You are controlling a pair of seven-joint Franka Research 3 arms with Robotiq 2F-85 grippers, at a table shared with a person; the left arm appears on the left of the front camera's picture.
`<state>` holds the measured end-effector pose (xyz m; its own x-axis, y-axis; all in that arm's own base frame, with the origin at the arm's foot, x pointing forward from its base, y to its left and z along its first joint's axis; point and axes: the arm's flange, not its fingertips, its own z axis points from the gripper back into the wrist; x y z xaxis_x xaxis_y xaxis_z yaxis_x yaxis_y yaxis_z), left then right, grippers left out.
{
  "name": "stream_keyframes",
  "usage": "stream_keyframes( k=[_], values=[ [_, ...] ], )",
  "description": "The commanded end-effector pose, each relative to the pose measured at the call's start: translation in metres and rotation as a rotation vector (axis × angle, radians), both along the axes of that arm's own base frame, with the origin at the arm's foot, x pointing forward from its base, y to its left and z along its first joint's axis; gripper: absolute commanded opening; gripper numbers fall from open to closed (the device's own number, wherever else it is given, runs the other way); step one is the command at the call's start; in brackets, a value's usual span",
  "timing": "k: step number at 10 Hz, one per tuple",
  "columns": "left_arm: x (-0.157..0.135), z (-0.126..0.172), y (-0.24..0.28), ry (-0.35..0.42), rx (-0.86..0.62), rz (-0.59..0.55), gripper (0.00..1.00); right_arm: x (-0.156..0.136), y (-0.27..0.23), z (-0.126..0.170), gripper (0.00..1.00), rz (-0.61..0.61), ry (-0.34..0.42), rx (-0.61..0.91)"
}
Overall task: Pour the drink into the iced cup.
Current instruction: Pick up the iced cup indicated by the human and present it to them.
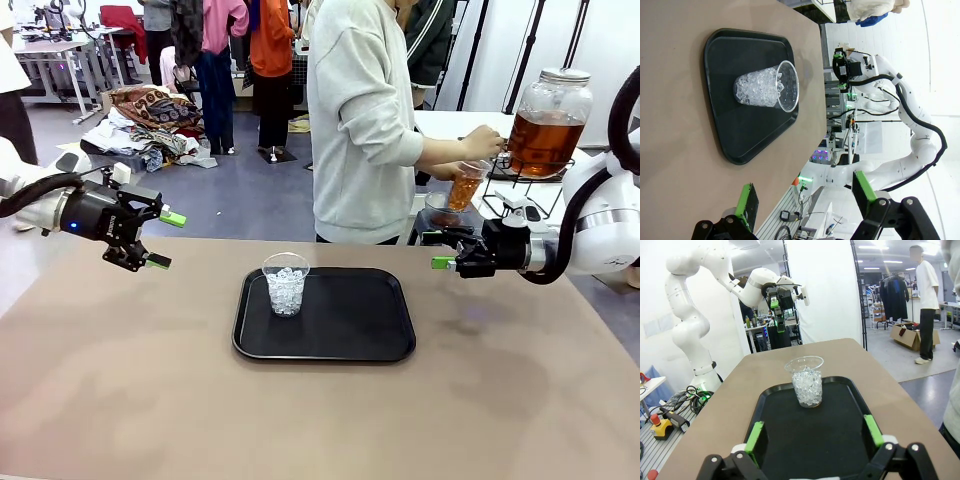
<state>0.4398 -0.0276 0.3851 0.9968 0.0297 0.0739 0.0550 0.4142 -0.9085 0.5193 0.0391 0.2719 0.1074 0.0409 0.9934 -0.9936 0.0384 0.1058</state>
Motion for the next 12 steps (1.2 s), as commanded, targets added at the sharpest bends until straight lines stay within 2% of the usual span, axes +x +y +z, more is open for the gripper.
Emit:
stream_keyframes(
  k=[1, 12],
  values=[
    [-0.0012, 0.0008, -0.0003, -0.003, -0.003, 0.001, 1.00, 0.0011, 0.0004, 0.0021, 1.00, 0.001, -0.002, -0.001],
    [-0.0012, 0.0008, -0.0003, -0.003, -0.003, 0.001, 1.00, 0.0011, 0.0004, 0.0021, 1.00, 0.001, -0.002, -0.001]
  ],
)
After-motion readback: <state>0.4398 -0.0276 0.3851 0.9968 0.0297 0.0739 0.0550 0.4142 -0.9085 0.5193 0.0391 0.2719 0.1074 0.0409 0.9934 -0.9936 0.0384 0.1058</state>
